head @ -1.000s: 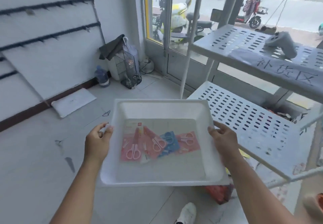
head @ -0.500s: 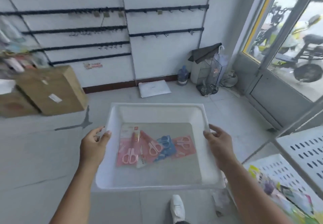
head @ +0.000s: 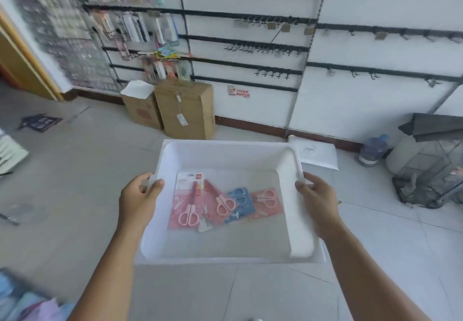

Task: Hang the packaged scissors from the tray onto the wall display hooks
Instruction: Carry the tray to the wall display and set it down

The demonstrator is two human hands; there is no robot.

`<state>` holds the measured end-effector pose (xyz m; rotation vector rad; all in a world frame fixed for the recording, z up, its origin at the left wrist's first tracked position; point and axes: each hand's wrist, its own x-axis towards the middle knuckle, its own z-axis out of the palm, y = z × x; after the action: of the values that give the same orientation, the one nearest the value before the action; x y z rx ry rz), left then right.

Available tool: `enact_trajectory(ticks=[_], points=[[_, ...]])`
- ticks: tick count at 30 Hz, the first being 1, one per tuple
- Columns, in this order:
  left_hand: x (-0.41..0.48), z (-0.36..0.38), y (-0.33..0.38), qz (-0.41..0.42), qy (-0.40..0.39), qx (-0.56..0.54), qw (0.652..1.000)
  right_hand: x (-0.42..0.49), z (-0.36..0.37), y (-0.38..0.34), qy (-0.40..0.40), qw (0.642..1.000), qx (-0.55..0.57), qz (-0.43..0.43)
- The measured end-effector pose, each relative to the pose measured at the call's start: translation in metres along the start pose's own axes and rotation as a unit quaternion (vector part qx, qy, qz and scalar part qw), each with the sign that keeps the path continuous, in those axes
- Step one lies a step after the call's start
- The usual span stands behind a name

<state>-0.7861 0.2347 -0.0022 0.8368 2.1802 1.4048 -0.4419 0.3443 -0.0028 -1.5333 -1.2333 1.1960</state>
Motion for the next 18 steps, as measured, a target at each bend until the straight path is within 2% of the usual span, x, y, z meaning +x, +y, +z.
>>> enact_trajectory(ticks=[9,18], points=[[0.098,-0.019,-0.009,-0.043,0.106,0.005,0.993,0.114,0.120,-0.047,-0.099,0.995,-0.016,-0.022],[0.282,-0.031,-0.025,-0.057,0.130,0.001,0.990,0.222,0.279,-0.094,-0.102,0.994,-0.017,-0.024]])
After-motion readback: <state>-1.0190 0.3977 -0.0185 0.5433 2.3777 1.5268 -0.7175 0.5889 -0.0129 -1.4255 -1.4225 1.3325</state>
